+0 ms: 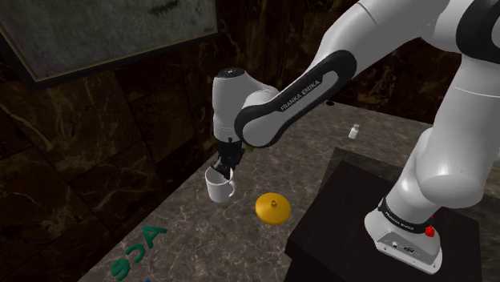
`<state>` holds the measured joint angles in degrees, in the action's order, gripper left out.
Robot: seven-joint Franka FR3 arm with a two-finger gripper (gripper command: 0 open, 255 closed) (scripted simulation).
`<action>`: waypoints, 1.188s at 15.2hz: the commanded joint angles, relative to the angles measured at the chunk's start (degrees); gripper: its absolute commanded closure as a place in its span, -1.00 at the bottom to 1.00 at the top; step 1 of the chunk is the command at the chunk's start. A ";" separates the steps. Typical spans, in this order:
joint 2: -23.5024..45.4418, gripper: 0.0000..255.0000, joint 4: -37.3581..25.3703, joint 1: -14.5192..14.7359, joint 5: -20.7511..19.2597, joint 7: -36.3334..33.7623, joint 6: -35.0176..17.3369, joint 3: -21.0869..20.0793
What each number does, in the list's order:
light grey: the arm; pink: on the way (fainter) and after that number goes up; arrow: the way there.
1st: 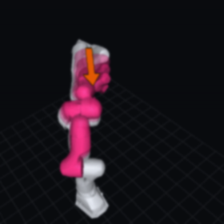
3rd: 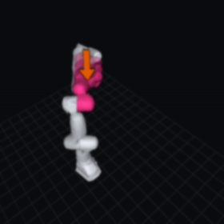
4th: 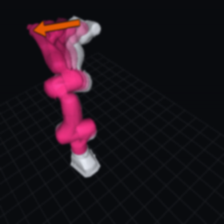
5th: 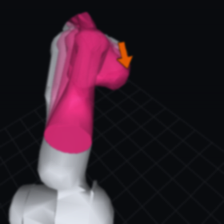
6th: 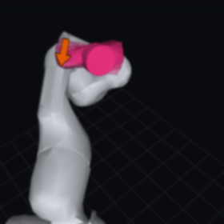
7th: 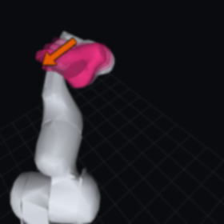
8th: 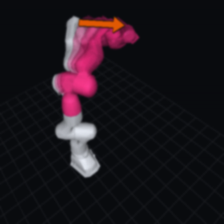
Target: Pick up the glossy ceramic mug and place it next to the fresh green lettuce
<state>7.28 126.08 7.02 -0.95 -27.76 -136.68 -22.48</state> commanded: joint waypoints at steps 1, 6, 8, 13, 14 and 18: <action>-1.46 1.00 1.48 -1.84 1.24 3.72 -0.10 0.97; -3.34 1.00 3.60 -5.96 3.17 12.02 -0.20 3.88; -3.72 1.00 3.99 -7.52 3.70 15.24 -0.10 5.17; -3.71 1.00 3.78 -11.41 4.53 22.95 0.46 8.44; -3.55 1.00 3.54 -12.19 4.62 24.44 0.62 9.09; -2.41 1.00 1.92 -15.24 4.87 30.20 1.44 11.65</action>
<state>5.18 127.97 -7.38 3.67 0.72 -135.59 -11.48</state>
